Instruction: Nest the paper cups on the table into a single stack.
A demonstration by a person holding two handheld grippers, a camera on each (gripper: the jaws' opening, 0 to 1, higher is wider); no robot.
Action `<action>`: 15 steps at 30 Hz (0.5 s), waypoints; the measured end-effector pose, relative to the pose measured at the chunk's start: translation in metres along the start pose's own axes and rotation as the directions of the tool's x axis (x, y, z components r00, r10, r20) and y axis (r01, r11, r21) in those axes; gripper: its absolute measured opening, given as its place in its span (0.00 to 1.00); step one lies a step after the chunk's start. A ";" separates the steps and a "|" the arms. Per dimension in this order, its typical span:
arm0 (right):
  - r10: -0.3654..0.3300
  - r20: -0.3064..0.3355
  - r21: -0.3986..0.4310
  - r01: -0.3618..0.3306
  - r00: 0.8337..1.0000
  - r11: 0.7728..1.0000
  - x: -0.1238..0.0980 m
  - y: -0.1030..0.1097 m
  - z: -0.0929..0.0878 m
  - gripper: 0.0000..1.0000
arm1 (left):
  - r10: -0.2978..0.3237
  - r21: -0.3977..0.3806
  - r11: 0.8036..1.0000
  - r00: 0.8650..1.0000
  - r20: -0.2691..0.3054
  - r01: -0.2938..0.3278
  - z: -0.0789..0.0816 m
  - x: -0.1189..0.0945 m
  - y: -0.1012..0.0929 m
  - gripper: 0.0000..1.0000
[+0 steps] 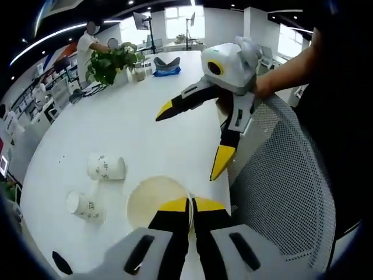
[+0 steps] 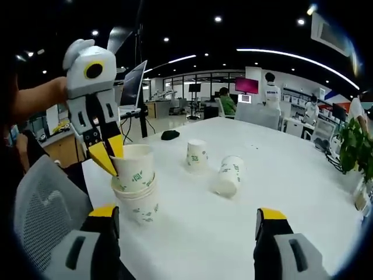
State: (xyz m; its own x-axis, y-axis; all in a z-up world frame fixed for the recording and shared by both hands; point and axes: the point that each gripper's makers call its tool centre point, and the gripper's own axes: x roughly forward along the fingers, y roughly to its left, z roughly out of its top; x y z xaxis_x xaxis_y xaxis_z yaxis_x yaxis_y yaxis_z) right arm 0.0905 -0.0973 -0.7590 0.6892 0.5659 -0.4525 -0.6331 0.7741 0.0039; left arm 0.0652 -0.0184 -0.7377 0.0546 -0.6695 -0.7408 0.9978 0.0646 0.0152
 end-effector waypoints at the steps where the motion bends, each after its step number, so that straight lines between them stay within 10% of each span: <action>1: 0.000 0.000 0.000 0.000 1.000 1.000 0.000 0.000 0.000 0.98 | -0.001 -0.005 1.000 1.000 0.000 0.001 -0.001 0.001 0.001 0.00; 15: -0.007 0.000 -0.001 0.007 1.000 1.000 0.000 -0.002 0.000 0.98 | -0.058 -0.042 0.997 0.998 -0.014 0.057 -0.010 0.017 -0.003 0.01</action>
State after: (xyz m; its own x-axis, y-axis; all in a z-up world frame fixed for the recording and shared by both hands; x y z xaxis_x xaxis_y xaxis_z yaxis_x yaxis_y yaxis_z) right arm 0.0915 -0.0986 -0.7592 0.6935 0.5604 -0.4528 -0.6286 0.7777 -0.0002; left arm 0.0624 -0.0226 -0.7564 -0.0041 -0.6615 -0.7500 0.9968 0.0572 -0.0558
